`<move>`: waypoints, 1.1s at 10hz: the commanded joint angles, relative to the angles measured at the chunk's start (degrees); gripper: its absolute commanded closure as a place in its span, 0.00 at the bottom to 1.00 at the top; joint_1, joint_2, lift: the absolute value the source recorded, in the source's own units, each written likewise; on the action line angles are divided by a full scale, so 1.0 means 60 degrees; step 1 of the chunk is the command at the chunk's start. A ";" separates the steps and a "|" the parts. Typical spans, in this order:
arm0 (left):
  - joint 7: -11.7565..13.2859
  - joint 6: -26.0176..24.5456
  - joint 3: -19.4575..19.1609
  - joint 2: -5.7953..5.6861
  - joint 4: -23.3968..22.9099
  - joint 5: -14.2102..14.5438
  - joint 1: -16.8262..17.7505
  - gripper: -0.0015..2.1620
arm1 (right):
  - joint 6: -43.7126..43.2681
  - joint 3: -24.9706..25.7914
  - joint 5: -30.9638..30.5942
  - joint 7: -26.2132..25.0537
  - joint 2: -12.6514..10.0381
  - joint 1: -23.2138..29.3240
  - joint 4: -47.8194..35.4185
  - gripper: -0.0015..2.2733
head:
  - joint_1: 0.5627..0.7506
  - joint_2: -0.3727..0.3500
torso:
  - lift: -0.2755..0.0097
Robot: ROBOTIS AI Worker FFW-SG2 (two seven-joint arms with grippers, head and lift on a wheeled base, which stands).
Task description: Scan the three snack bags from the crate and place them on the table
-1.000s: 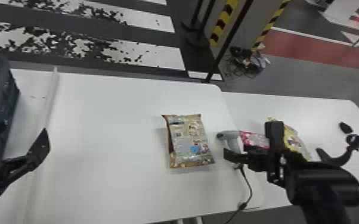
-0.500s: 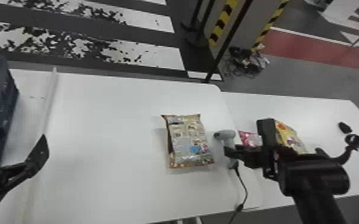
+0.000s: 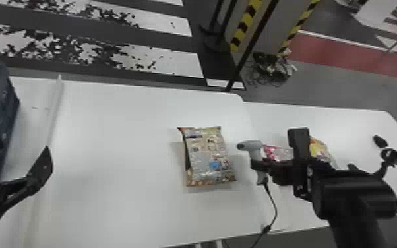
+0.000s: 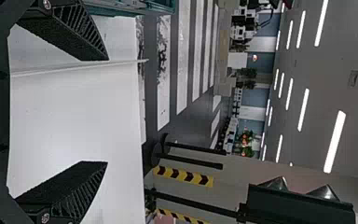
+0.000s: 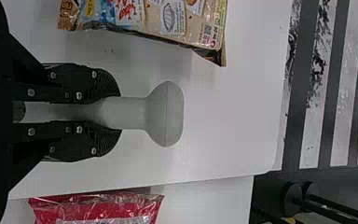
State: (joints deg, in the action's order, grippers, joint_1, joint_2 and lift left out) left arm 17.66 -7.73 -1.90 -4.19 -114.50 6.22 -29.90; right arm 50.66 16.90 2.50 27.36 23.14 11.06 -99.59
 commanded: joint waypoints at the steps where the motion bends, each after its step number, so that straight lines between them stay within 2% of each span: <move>1: 0.0001 0.0005 0.0010 -0.0005 -0.0062 0.0121 -0.0013 0.04 | 0.0897 0.0275 0.0038 -0.0019 -0.0400 0.0676 -0.1741 0.99 | 0.70 0.04 | 0.75; 3: -0.0029 -0.0024 0.0024 -0.0020 -0.0238 0.0194 -0.0071 0.04 | 0.1834 0.0333 0.0052 -0.0019 -0.0985 0.1409 -0.3734 0.99 | 0.70 0.08 | 0.75; 5: -0.0161 -0.0024 0.0024 -0.0020 -0.0326 0.0209 -0.0159 0.04 | 0.2449 -0.0121 0.0111 -0.0004 -0.1278 0.1775 -0.4935 0.99 | 0.70 0.14 | 0.75; 8: -0.0175 -0.0024 0.0024 -0.0005 -0.0341 0.0223 -0.0115 0.04 | 0.2713 -0.1175 -0.0153 0.0010 -0.1440 0.1716 -0.5286 0.99 | 0.70 0.26 | 0.75; 11: -0.0175 -0.0054 0.0039 0.0024 -0.0253 0.0223 -0.0027 0.04 | 0.2684 -0.1981 -0.0651 -0.0122 -0.1425 0.1042 -0.4510 0.99 | 0.70 0.35 | 0.75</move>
State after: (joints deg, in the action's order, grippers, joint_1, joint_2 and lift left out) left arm 16.61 -8.03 -1.70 -4.07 -116.14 7.56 -30.14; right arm 66.89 5.79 -0.96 26.68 14.57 18.26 -128.01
